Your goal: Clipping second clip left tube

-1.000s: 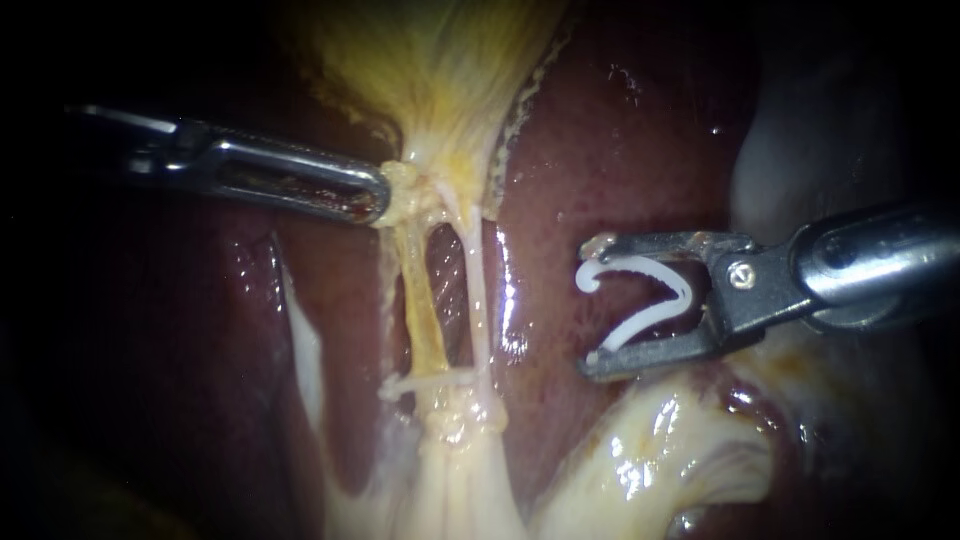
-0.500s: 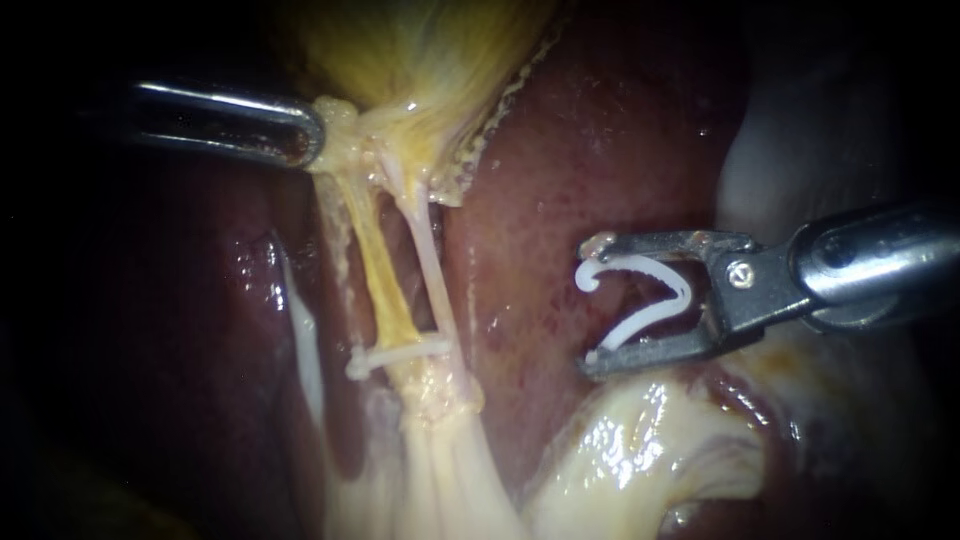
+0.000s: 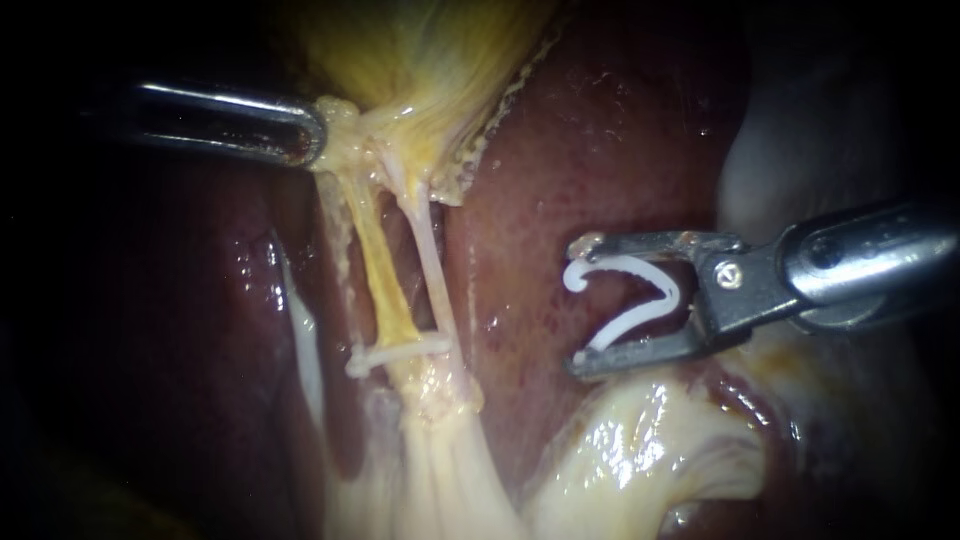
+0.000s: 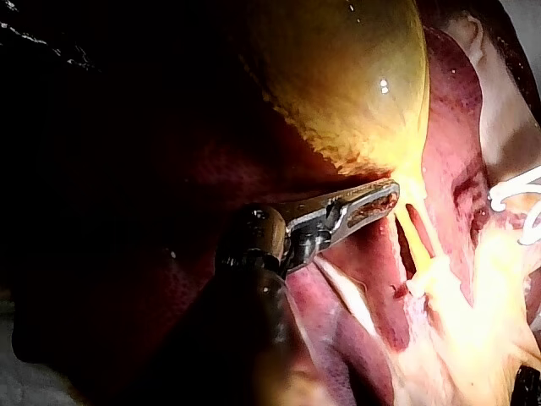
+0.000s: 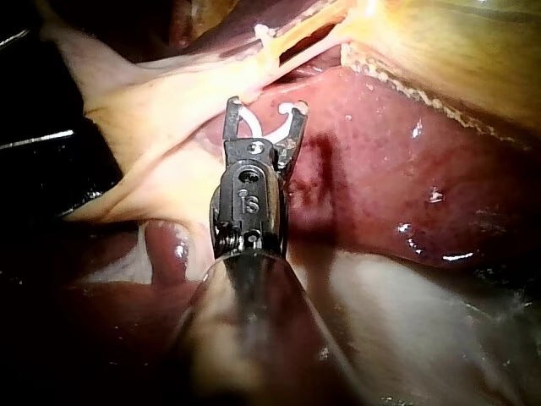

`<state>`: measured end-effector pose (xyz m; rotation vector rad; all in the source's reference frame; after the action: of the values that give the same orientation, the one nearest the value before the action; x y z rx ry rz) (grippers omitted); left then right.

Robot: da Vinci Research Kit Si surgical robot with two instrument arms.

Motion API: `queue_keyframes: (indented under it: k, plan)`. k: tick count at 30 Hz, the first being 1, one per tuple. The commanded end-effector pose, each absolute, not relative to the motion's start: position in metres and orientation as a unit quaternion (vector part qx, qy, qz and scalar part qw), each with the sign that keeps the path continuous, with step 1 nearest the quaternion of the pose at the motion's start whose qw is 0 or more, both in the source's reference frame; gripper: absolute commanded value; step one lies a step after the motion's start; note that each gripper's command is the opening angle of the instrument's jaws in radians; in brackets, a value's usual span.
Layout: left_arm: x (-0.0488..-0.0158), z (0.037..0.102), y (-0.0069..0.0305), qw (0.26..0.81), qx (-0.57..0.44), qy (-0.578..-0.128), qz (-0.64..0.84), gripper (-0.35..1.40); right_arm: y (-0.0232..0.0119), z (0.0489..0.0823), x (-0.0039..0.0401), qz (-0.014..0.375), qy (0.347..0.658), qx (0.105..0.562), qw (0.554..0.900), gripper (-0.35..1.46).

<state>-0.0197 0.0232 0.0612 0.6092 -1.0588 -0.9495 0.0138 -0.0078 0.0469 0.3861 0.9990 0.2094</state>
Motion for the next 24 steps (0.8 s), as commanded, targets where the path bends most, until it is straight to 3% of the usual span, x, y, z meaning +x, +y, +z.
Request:
queue_keyframes:
  k: [1, 7, 24]
  plan:
    - [-0.0197, 0.0612, 0.0231, 0.716, 0.275, -0.478, -0.429, -0.35, -0.0079, 0.0469, 0.014, 0.107, 0.477, 0.188, 0.852, 0.5]
    - [-0.02, 0.0614, 0.0229, 0.716, 0.276, -0.478, -0.427, -0.35, -0.0084, 0.047, 0.0153, 0.15, 0.484, 0.219, 0.834, 0.5]
    - [-0.0204, 0.0617, 0.0225, 0.716, 0.278, -0.479, -0.425, -0.35, -0.0105, 0.0494, 0.0198, 0.18, 0.5, 0.279, 0.8, 0.5]
